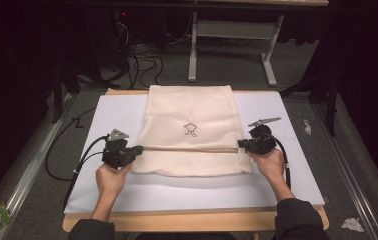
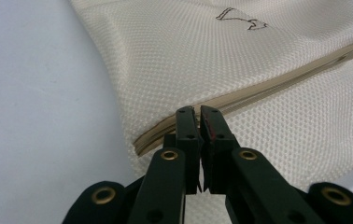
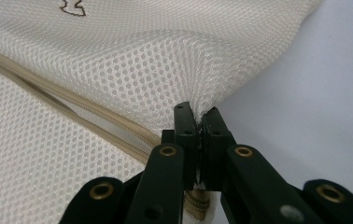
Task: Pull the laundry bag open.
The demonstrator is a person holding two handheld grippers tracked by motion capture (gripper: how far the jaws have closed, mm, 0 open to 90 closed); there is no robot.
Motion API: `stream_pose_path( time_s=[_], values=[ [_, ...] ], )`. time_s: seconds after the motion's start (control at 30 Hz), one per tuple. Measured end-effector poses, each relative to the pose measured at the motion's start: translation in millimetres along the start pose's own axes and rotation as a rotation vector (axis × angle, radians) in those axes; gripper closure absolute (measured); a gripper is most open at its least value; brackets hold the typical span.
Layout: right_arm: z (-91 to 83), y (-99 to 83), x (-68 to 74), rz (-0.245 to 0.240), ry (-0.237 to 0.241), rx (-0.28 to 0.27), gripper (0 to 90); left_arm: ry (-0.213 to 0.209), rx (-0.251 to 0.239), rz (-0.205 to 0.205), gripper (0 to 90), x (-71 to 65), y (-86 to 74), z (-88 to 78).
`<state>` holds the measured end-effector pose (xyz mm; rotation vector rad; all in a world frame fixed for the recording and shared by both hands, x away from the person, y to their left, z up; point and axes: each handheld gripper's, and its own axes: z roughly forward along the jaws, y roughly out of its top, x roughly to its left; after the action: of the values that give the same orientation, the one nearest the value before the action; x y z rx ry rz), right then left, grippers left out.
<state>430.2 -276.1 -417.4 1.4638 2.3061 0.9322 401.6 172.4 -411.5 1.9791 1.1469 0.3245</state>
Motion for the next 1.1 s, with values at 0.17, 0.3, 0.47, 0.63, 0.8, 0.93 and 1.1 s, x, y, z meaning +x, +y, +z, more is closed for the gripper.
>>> stream_pose_path(
  time_s=[0.17, 0.3, 0.47, 0.63, 0.8, 0.93, 1.1],
  values=[
    [-0.9, -0.4, -2.0, 0.003, -0.004, 0.001, 88.9, -0.012, 0.001, -0.006, 87.3, 0.4, -3.1, -0.3],
    [-0.8, -1.2, -4.1, 0.009, -0.010, 0.001, 88.9, 0.000, 0.002, -0.019, 87.3, 6.0, -6.4, -2.3],
    [-1.8, -1.1, -3.0, 0.005, -0.023, -0.001, 89.0, 0.010, 0.010, -0.028, 87.3, 8.9, -7.5, -1.0],
    [-1.5, -2.8, -5.3, 0.009, -0.034, 0.005, 89.0, 0.015, 0.020, -0.030, 87.3, 9.6, -9.4, -1.0],
    [-1.7, -7.7, -9.5, 0.012, -0.037, 0.009, 88.9, 0.012, 0.033, -0.027, 87.3, 7.2, -13.2, 0.2],
    [-1.1, -9.5, -9.9, 0.011, -0.034, 0.012, 89.0, 0.012, 0.038, -0.028, 87.3, 7.9, -14.2, -0.1],
    [-4.7, -20.1, -6.5, 0.008, -0.017, -0.003, 88.9, 0.007, 0.045, -0.036, 87.3, 8.1, -18.2, -0.1]
  ],
)
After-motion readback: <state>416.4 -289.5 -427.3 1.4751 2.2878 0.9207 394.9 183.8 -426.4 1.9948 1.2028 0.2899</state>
